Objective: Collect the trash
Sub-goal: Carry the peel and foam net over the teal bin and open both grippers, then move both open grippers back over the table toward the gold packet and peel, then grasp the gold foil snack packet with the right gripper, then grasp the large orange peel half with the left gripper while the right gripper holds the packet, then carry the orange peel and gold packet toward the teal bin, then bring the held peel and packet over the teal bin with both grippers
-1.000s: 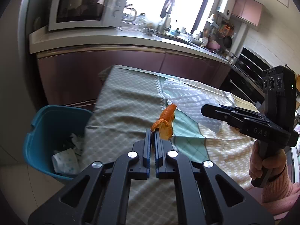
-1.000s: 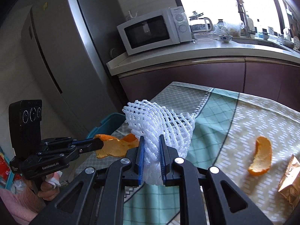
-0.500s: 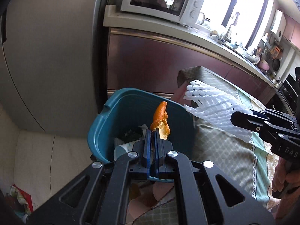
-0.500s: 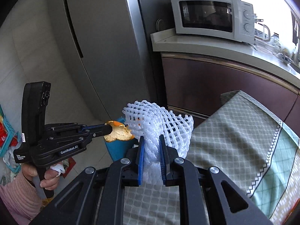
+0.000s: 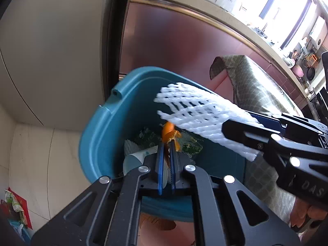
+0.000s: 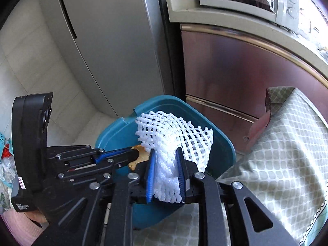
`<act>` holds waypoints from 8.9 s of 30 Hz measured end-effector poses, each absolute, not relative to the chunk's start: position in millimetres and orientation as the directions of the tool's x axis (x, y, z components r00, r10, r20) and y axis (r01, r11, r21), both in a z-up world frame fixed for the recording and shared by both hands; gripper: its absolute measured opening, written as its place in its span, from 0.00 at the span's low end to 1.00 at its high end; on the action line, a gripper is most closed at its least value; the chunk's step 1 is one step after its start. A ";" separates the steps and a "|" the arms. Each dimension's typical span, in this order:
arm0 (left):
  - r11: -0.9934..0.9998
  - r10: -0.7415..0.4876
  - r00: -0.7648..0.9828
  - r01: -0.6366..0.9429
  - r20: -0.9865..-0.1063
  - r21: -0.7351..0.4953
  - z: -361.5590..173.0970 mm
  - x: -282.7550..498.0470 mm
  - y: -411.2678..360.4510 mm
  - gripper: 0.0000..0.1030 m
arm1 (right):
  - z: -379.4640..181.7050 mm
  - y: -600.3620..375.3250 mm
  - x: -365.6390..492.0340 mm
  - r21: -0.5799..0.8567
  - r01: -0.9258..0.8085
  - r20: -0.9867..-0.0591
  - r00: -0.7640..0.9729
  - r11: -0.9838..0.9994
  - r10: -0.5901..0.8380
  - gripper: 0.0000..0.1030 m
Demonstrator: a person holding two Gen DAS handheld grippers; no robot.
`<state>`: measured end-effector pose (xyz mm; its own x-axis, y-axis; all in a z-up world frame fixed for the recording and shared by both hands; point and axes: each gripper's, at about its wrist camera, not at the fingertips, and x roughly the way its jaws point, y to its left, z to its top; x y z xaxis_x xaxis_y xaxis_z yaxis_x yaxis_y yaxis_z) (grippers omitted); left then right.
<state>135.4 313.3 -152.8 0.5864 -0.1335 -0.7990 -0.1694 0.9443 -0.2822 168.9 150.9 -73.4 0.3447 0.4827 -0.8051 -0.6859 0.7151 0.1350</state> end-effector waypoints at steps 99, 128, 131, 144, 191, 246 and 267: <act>0.790 -0.478 0.471 0.600 -0.741 -0.128 -82.3 134.4 -145.5 0.22 | -82.9 -345.3 42.5 0.276 0.128 -0.706 0.699 0.952 0.111 0.43; 0.780 -0.502 0.444 0.604 -0.743 -0.165 -73.9 94.3 -77.7 0.13 | -77.8 -295.6 35.2 0.357 -0.050 -0.681 0.670 0.933 0.296 0.33; 0.782 -0.497 0.437 0.599 -0.750 -0.169 -79.4 93.2 -76.4 0.22 | -79.9 -294.7 34.9 0.360 -0.036 -0.684 0.669 0.932 0.290 0.40; 0.776 -0.499 0.440 0.611 -0.747 -0.158 -81.5 85.0 -84.3 0.06 | -74.0 -297.2 28.5 0.379 -0.038 -0.652 0.698 0.925 0.296 0.14; 0.912 -0.402 0.681 0.353 -0.612 -0.206 -5.3 35.0 104.8 0.04 | -37.0 -124.3 60.2 0.351 -0.412 -0.611 0.580 0.841 0.539 0.14; 0.978 -0.158 0.773 0.035 -0.615 -0.207 -11.7 50.7 257.9 0.04 | -32.7 48.4 121.0 0.282 -0.621 -0.663 0.425 0.732 0.616 0.14; 0.979 -0.134 0.759 0.002 -0.637 -0.204 -21.7 59.9 264.8 0.04 | -39.1 69.1 128.9 0.263 -0.643 -0.681 0.404 0.719 0.610 0.14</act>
